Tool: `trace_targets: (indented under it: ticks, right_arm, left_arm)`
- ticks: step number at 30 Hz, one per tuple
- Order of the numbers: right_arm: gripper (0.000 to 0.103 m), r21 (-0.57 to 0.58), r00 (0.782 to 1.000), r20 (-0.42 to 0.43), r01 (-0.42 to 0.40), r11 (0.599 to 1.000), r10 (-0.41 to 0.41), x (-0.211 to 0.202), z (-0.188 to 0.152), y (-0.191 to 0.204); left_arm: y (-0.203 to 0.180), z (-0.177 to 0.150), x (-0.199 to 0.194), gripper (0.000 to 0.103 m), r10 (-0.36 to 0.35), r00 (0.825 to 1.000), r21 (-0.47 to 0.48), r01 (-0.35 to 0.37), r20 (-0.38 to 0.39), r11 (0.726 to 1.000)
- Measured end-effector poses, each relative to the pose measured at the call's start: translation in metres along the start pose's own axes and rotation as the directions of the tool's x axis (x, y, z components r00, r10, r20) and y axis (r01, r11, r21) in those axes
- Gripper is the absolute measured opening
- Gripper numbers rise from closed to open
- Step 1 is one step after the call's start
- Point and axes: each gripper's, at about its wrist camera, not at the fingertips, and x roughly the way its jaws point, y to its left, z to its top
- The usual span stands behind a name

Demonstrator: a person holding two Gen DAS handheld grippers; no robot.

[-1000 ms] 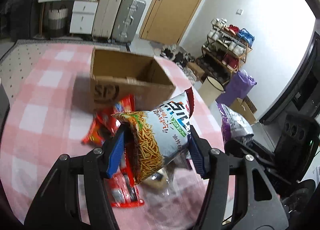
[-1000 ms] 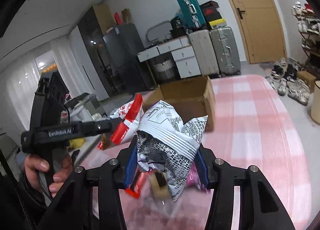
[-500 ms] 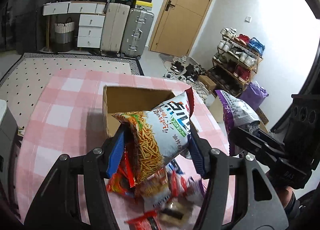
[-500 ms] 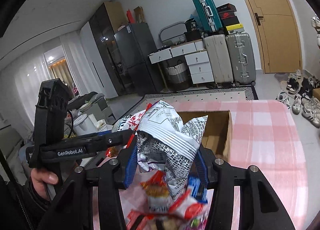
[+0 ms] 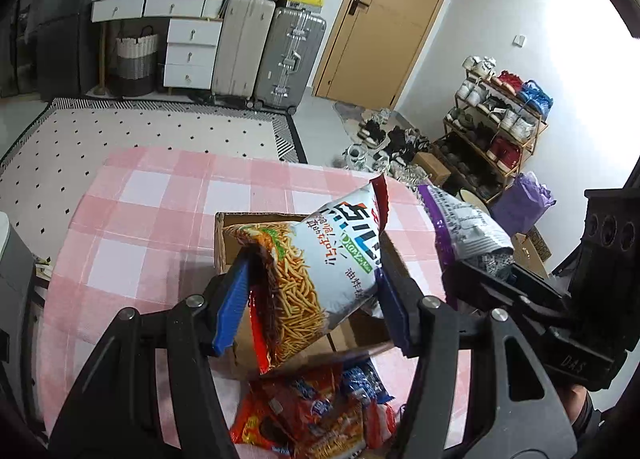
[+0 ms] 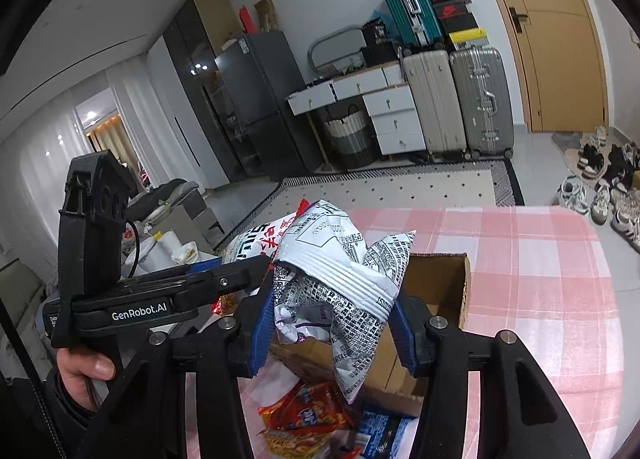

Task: Organize snacks
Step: 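Carry both bags over the box and open both grippers to drop them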

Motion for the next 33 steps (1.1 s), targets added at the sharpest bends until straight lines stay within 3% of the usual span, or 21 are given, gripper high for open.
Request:
trace_targets:
  ticks: [5, 15, 18, 20, 22, 33]
  right_arm:
    - [0.051, 0.025, 0.999, -0.049, 0.016, 1.000, -0.014, 0.029, -0.001, -0.015]
    - [0.051, 0.050, 0.992, -0.117, 0.061, 0.997, -0.055, 0.061, -0.019, -0.043]
    - [0.058, 0.043, 0.989, -0.131, 0.072, 0.996, -0.066, 0.068, -0.022, -0.046]
    - [0.066, 0.037, 0.989, -0.125, 0.082, 0.996, -0.077, 0.067, -0.022, -0.048]
    - [0.075, 0.041, 0.989, -0.115, 0.098, 0.994, -0.093, 0.065, -0.022, -0.050]
    - [0.075, 0.048, 0.994, -0.023, 0.108, 0.993, -0.107, 0.019, -0.013, -0.039]
  left_arm:
    - [0.005, 0.002, 0.040, 0.057, 0.003, 0.998, 0.002, -0.003, -0.055, 1.000]
    - [0.010, -0.029, 0.081, 0.058, 0.016, 0.993, -0.007, -0.017, -0.114, 1.000]
    - [0.015, -0.032, 0.092, 0.059, 0.013, 0.990, -0.032, -0.018, -0.139, 0.999]
    - [0.017, -0.033, 0.094, 0.060, 0.001, 0.990, -0.035, -0.006, -0.142, 0.999]
    - [0.015, -0.033, 0.092, 0.068, 0.015, 0.990, -0.016, -0.018, -0.137, 1.000]
    - [-0.002, -0.040, 0.050, 0.070, 0.030, 0.997, 0.023, -0.028, -0.074, 0.999]
